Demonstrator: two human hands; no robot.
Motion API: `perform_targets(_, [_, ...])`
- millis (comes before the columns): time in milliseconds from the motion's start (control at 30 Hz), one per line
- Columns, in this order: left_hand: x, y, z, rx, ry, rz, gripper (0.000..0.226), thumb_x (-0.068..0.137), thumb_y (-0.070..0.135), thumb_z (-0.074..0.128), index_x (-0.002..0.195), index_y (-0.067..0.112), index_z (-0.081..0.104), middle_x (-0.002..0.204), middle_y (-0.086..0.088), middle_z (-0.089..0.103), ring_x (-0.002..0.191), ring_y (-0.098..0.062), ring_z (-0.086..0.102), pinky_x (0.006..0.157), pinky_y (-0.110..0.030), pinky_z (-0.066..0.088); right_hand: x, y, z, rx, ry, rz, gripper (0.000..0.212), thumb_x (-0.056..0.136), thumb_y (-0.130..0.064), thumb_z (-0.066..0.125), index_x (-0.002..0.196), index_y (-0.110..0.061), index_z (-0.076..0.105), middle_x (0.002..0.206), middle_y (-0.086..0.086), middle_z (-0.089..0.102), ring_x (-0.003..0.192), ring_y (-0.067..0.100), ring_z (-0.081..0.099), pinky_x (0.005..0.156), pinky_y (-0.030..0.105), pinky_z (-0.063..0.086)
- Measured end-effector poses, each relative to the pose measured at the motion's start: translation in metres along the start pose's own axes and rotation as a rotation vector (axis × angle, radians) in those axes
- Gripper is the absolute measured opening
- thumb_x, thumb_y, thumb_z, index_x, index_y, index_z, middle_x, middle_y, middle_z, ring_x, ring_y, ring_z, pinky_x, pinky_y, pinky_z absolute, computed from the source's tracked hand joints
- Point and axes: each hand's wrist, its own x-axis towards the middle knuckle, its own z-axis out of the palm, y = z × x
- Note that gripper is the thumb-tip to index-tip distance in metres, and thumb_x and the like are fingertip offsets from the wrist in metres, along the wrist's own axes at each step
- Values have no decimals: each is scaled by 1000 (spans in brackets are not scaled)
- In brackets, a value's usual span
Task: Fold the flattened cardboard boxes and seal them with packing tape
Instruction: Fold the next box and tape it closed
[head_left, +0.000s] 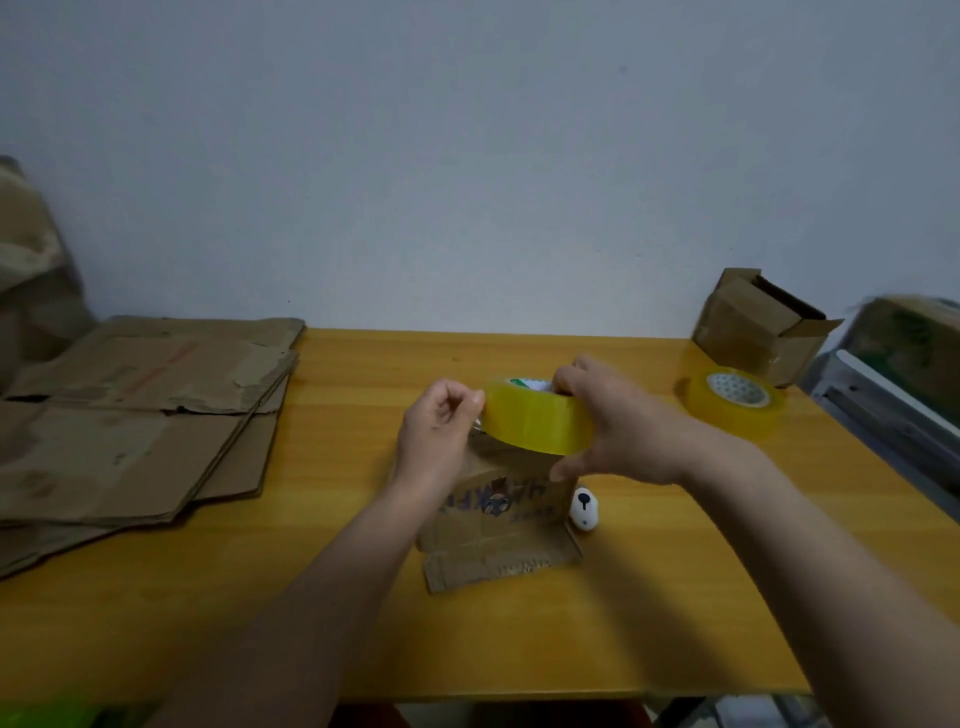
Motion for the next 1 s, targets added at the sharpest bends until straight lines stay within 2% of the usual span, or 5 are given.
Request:
perform_targets(300, [7, -5, -1, 59, 68, -122, 22, 100, 24, 49, 85, 10, 56, 86, -14, 60, 78, -21, 53, 69, -33, 39, 20, 1, 39, 399, 822, 80, 64, 75, -1, 70, 132, -10, 42, 123, 1, 36, 117, 16, 41, 95, 27, 39])
perform_targets(467, [12, -5, 0, 68, 107, -182, 22, 101, 24, 48, 81, 13, 53, 81, -10, 57, 76, -21, 49, 66, -32, 36, 40, -16, 58, 998, 750, 383, 66, 84, 0, 57, 142, -17, 30, 99, -15, 47, 100, 13, 48, 83, 26, 38])
perform_targets(667, [14, 0, -1, 24, 124, -224, 21, 99, 23, 51, 87, 8, 60, 87, -8, 65, 83, -24, 59, 73, -36, 47, 50, 1, 67, 1044, 634, 362, 18, 86, -3, 63, 104, -5, 64, 93, 7, 64, 85, 18, 57, 66, 27, 45])
perform_targets(833, [28, 9, -11, -145, 33, -421, 20, 98, 8, 52, 112, 0, 63, 103, -18, 70, 85, -23, 69, 74, -34, 60, 52, 10, 69, 1032, 630, 361, 16, 85, 0, 60, 98, -8, 65, 91, 6, 65, 84, 17, 57, 70, 31, 45])
perform_targets(1000, [26, 26, -17, -254, 23, -527, 12, 91, -6, 55, 93, -8, 67, 92, -21, 70, 69, -22, 68, 61, -27, 60, 56, 5, 68, 1010, 628, 337, 15, 85, 4, 57, 87, -11, 59, 78, -2, 59, 71, 8, 52, 56, 16, 42])
